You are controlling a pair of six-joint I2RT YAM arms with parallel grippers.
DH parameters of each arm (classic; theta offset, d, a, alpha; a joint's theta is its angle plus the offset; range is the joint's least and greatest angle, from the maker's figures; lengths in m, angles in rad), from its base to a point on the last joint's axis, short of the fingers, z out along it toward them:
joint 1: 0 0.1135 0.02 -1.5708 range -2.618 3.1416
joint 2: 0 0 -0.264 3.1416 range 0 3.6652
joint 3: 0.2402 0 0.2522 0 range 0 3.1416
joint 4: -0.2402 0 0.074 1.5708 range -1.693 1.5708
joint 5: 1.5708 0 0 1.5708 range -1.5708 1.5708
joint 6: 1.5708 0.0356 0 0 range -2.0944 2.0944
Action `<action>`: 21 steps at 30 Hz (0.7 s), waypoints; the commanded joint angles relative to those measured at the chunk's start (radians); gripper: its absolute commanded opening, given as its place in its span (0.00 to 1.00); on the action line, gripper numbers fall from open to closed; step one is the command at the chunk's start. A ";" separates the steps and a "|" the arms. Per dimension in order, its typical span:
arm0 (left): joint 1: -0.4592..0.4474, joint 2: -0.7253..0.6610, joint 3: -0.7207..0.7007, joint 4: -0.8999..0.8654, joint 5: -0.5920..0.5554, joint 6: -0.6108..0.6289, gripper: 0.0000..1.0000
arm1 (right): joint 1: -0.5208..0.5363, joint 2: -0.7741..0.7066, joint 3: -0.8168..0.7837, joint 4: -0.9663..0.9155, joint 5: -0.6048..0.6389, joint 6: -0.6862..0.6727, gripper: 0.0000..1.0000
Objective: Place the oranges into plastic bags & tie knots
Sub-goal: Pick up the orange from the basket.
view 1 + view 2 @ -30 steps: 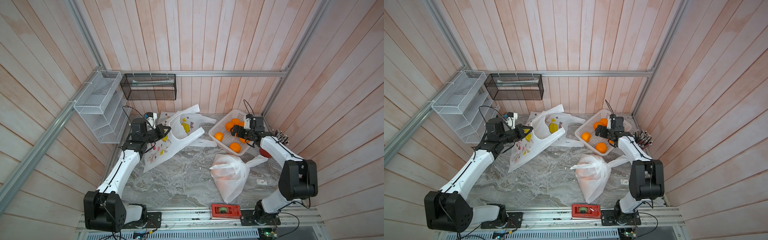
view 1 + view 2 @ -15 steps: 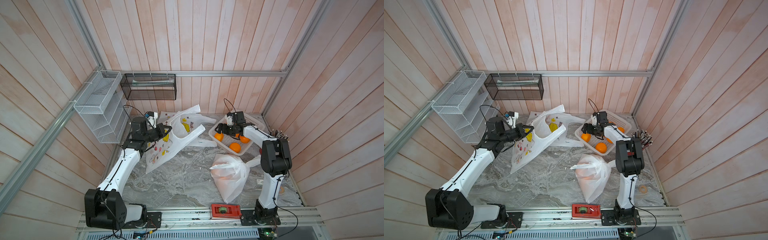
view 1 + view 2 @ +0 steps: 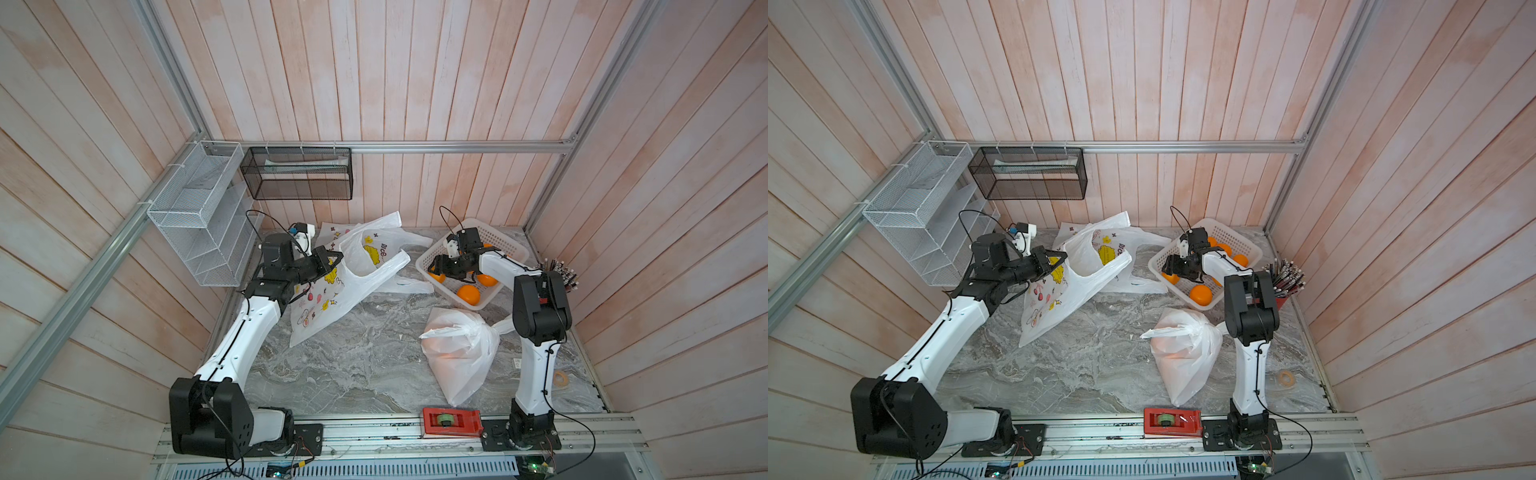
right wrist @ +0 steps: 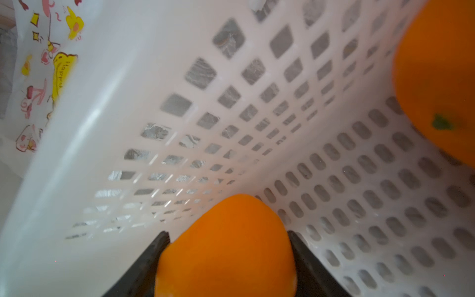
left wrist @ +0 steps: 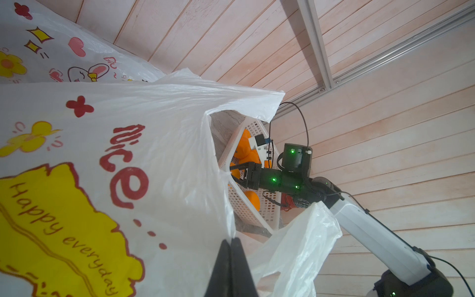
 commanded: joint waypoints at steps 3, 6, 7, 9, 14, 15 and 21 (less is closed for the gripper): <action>0.004 0.003 0.031 0.000 0.010 0.011 0.00 | -0.007 -0.061 -0.024 -0.026 0.013 0.002 0.47; 0.004 0.001 0.028 0.009 0.022 0.003 0.00 | -0.015 -0.143 -0.057 -0.014 0.030 0.011 0.46; 0.004 0.003 0.024 0.015 0.029 -0.003 0.00 | -0.015 -0.178 -0.071 -0.007 0.041 0.014 0.45; 0.002 0.005 0.021 0.030 0.046 -0.015 0.00 | -0.017 -0.251 -0.100 0.009 0.051 0.021 0.45; -0.013 0.011 0.009 0.073 0.079 -0.051 0.00 | -0.013 -0.454 -0.180 0.031 0.019 0.053 0.43; -0.019 0.012 0.011 0.076 0.080 -0.054 0.00 | -0.011 -0.493 -0.196 0.037 0.010 0.063 0.42; -0.075 0.031 0.030 0.089 0.071 -0.068 0.00 | 0.062 -0.744 -0.283 0.117 -0.033 0.135 0.42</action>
